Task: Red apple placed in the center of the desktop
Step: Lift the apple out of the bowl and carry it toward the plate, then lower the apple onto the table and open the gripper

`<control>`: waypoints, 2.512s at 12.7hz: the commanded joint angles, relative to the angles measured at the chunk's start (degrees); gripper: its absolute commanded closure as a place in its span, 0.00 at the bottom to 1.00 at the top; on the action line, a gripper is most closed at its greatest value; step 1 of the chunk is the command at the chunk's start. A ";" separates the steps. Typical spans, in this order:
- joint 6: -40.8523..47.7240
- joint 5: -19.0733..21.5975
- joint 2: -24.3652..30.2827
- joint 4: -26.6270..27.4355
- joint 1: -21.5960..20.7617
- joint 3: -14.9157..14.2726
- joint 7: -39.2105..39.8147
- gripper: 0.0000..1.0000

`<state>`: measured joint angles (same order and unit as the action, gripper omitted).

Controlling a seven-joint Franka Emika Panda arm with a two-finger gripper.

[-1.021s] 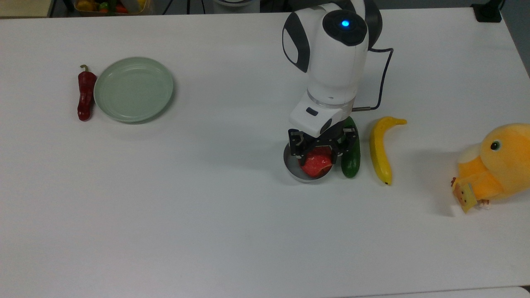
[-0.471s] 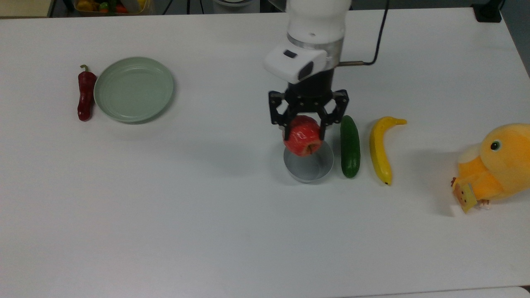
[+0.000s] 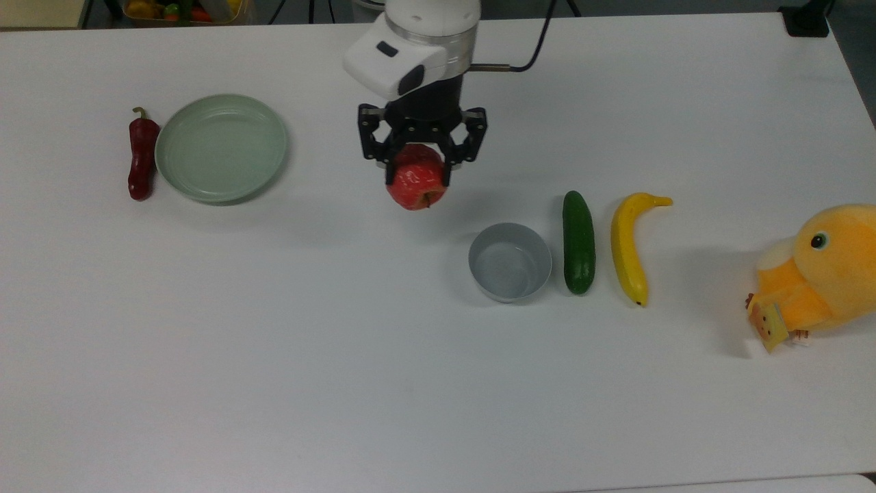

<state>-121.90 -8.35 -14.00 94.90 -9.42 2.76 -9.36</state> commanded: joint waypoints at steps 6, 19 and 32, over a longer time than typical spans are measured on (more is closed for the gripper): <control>-0.79 -1.14 -0.57 7.50 1.16 -3.64 5.31 0.50; -6.24 -2.02 -8.59 4.86 1.33 -3.55 4.61 0.50; -5.63 -2.11 -8.77 4.68 1.33 -3.11 4.70 0.00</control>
<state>-127.92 -9.59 -23.28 99.75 -7.75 -0.47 -4.87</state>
